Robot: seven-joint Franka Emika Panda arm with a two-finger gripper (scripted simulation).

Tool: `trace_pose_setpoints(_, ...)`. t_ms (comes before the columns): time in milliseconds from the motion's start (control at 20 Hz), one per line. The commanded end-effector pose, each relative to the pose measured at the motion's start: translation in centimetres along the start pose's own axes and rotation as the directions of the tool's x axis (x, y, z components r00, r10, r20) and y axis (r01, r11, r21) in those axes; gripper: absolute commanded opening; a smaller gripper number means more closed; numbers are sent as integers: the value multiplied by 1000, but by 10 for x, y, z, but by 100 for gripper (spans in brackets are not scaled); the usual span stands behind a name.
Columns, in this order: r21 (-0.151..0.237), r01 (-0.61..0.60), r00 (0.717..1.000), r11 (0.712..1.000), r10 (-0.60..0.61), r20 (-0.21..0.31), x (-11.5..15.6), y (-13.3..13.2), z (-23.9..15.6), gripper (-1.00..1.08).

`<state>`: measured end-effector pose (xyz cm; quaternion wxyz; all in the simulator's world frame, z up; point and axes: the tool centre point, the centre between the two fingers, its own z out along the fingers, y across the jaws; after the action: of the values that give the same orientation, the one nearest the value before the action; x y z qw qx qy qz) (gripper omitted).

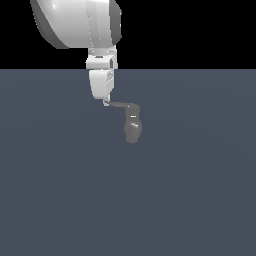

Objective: Turn on the faucet by rotating a designated handle.

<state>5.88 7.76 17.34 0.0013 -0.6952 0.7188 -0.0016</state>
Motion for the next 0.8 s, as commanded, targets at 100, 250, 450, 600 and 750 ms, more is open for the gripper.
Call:
trace_pose_setpoints(100,1,0,1000,1000,0,-1,1,4,-1,-100)
trace_pose_setpoints(250,0,1,1000,1000,-1,-1,6,12,-1,-100)
trace_pose_setpoints(450,0,1,1000,1000,-1,0,12,22,0,-100)
trace_pose_setpoints(600,-1,1,1000,1000,-1,0,16,30,0,-100)
trace_pose_setpoints(750,-2,2,1000,1000,-2,0,21,37,0,-100)
